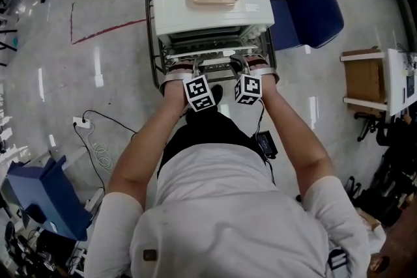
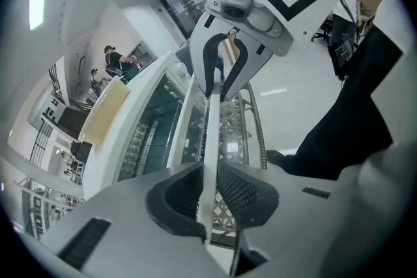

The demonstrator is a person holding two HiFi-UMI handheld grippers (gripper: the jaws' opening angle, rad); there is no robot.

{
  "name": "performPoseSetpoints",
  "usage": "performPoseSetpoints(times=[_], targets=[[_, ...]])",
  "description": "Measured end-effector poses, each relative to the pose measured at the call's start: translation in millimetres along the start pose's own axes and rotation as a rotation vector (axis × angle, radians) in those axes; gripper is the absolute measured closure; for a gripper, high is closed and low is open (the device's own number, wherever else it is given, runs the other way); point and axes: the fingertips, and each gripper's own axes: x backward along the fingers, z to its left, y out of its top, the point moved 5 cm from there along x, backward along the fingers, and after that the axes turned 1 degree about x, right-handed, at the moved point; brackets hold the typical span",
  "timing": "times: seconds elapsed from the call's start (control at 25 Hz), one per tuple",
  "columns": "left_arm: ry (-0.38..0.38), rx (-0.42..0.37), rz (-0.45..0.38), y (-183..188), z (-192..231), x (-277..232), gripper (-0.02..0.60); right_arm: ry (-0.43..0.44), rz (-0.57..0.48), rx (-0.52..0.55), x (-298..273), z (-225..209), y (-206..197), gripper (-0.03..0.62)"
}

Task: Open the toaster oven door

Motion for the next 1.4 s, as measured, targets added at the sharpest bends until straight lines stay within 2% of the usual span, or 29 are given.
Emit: performPoseSetpoints(times=[0.36,0.72,0.84,1.08,1.28,1.4], targets=[[0.06,-0.022,0.012,-5.5,-47.8,-12.2,0.499,-0.079,0.05,0.038,-4.0,47.4,-8.5,0.514],[0.172,-0.052,0.005,-2.3,-71.7,-19.1,0.499,-0.188,0.009,0.1,-2.1,69.3,-18.7,0.517],[0.206,-0.059,0.007,1.7,-94.7,-26.7,0.499,-0.187,0.032,0.135,-7.3,96.9,-38.9,0.516],[0.3,-0.05,0.033,-5.5,-126.3,-44.4,0.495,-0.28,-0.032,0.176,-19.8,125.1,-46.2,0.519],[0.344,-0.041,0.04,-11.2,-146.3,-62.3,0.491,-0.276,-0.061,0.169,-31.3,147.4,-53.4,0.517],[0.354,-0.051,0.042,-13.3,-159.0,-74.4,0.489,-0.305,-0.068,0.173,-40.4,160.4,-61.6,0.517]])
